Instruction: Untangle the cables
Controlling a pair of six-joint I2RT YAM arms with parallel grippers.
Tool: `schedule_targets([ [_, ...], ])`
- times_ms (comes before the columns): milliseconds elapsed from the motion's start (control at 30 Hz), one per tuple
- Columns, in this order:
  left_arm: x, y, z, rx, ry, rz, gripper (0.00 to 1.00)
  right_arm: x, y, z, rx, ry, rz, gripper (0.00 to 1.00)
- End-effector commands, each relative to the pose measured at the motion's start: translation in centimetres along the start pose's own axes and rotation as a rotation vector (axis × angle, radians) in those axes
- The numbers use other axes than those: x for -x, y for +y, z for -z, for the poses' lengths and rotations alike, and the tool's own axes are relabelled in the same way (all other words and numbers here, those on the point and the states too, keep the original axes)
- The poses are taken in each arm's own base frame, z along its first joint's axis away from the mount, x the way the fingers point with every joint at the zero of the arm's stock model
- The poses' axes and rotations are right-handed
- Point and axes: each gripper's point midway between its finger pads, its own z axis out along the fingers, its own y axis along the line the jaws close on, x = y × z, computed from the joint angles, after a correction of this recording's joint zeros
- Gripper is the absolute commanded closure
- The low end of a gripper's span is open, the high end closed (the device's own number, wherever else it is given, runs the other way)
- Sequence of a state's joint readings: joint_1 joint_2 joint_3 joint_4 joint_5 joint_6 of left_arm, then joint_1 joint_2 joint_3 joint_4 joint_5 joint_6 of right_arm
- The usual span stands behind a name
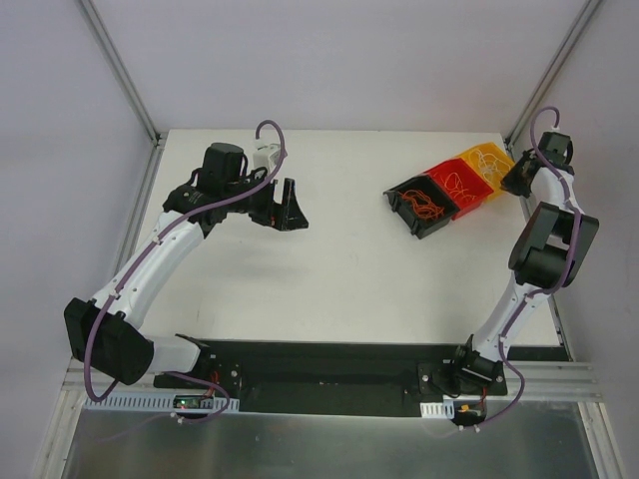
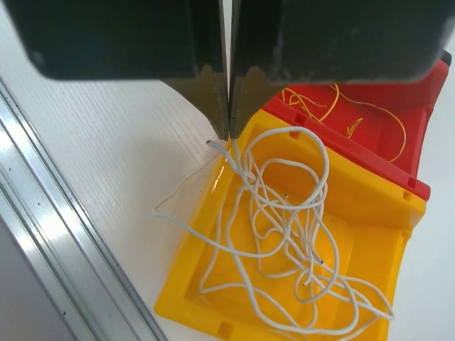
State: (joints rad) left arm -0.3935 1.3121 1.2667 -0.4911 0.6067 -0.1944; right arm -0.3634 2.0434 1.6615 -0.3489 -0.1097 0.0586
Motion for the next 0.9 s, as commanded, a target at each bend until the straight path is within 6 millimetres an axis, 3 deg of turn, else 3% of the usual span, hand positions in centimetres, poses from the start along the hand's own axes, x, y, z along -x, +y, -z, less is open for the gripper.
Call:
schedule_targets([
  [0, 0.4, -0.9, 0.2, -0.03, -0.021, -0.024, 0.16, 0.7, -0.1, 1.1, -0.022, -0.018, 0.004, 0.99],
  [267, 0.4, -0.9, 0.3, -0.031, -0.022, -0.023, 0.16, 2.4, 1.4, 3.2, 0.02, -0.067, 0.024, 1.0],
  [533, 0.3, -0.8, 0.1, -0.032, -0.015, -0.021, 0.17, 5.3, 5.3, 6.1, 0.158, -0.164, -0.002, 1.0],
  [633, 0.3, -0.8, 0.0, -0.032, -0.014, -0.018, 0.16, 6.8, 6.6, 6.6, 0.208, -0.2, -0.032, 1.0],
  [733, 0.3, -0.8, 0.0, -0.033, -0.014, -0.018, 0.16, 7.8, 6.7, 5.7, 0.192, -0.182, -0.026, 0.99],
  [800, 0.4, -0.7, 0.1, -0.028, -0.017, -0.02, 0.16, 7.5, 6.3, 4.8, 0.168, -0.145, 0.012, 0.77],
  [867, 0.4, -0.8, 0.2, -0.027, -0.02, -0.023, 0.16, 7.0, 5.6, 4.0, 0.138, -0.12, 0.064, 0.7],
])
